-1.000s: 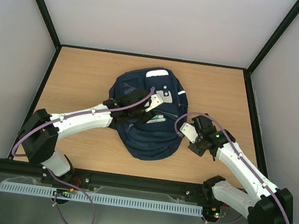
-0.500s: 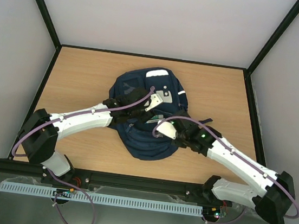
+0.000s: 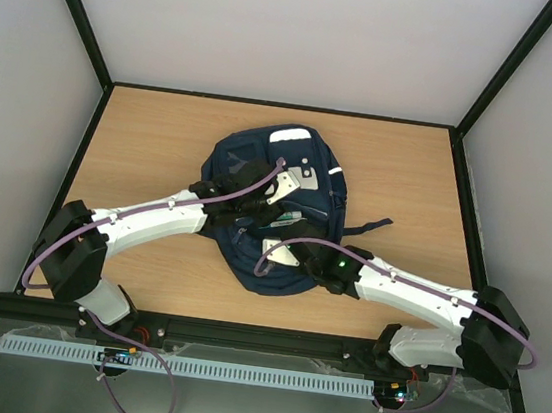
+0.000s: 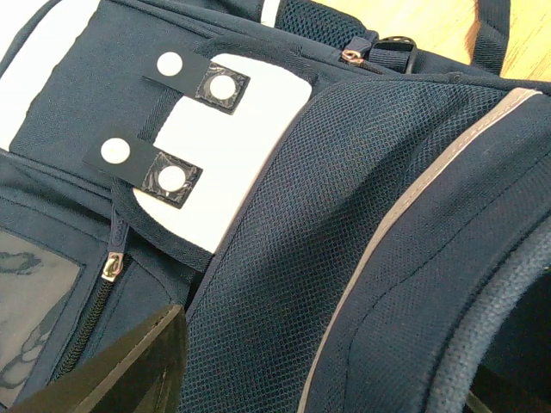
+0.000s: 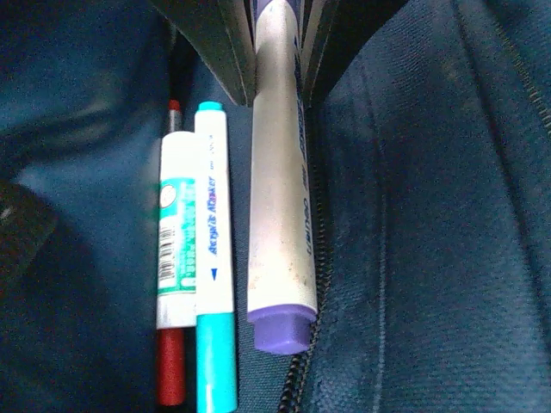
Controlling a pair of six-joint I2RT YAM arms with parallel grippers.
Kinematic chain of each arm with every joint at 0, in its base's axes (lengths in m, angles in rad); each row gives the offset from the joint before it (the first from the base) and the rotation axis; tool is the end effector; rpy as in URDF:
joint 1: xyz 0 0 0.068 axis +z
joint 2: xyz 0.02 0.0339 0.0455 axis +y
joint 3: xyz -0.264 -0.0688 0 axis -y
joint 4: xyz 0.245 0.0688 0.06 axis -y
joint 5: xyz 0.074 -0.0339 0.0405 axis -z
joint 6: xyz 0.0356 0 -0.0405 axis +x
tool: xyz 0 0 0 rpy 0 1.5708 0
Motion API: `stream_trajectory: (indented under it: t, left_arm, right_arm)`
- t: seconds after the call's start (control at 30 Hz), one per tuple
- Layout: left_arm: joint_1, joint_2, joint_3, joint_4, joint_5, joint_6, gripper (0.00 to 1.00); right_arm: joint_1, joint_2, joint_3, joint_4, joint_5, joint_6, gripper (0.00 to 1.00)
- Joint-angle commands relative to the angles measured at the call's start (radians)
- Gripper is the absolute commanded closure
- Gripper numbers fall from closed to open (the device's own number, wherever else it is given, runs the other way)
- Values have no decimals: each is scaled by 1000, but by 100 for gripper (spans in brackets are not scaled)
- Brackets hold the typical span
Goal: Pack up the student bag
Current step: Place the stationery in the student bag, then zip the student bag at the center of the board.
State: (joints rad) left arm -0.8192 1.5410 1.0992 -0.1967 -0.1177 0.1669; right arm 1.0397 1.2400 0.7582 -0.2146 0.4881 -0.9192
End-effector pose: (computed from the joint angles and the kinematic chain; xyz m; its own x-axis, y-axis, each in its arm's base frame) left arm 0.2400 -0.2507 0.2617 -0.2915 0.5535 -0.7802 0.7196 0.6643 0.2024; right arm 0.1461 0.2158 0.2352 0.2636 -0.9378 -0.2261 -0.6097 0.0196 -0.7924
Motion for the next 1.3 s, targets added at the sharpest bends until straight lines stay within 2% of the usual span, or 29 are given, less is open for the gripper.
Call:
stream_trajectory:
  t: [0.0,0.23,0.37,0.47,0.6,0.83,0.97,1.03,1.27]
  left_arm:
    - [15,0,34,16,-5,-15,39]
    - [16,-6,36,14,-7,-13,38]
    - [17,-8,36,14,-8,-13,38]
    - [17,-9,32,16,-14,-13,38]
    - [18,-2,27,22,-13,-15,37]
    - [16,81,32,48,1,-71,35]
    - [11,87,-7,94,99,-71,34]
    - [-7,109,-8,97,127,-64,34]
    - [-71,194,49,34,75,-57,43]
  right_arm:
    - [6,19,-17,142,64,-37,84]
    - [6,20,-23,156,61,-12,64]
    - [6,-12,-24,114,49,35,62]
    - [-2,-87,-5,20,-5,133,60]
    - [-133,-209,7,-75,-202,280,58]
    - [-412,-356,-46,-64,-475,556,58]
    - [-578,-367,-44,-12,-618,653,58]
    - [-613,-337,-27,-14,-647,673,57]
    - [-637,-300,-53,-25,-645,690,57]
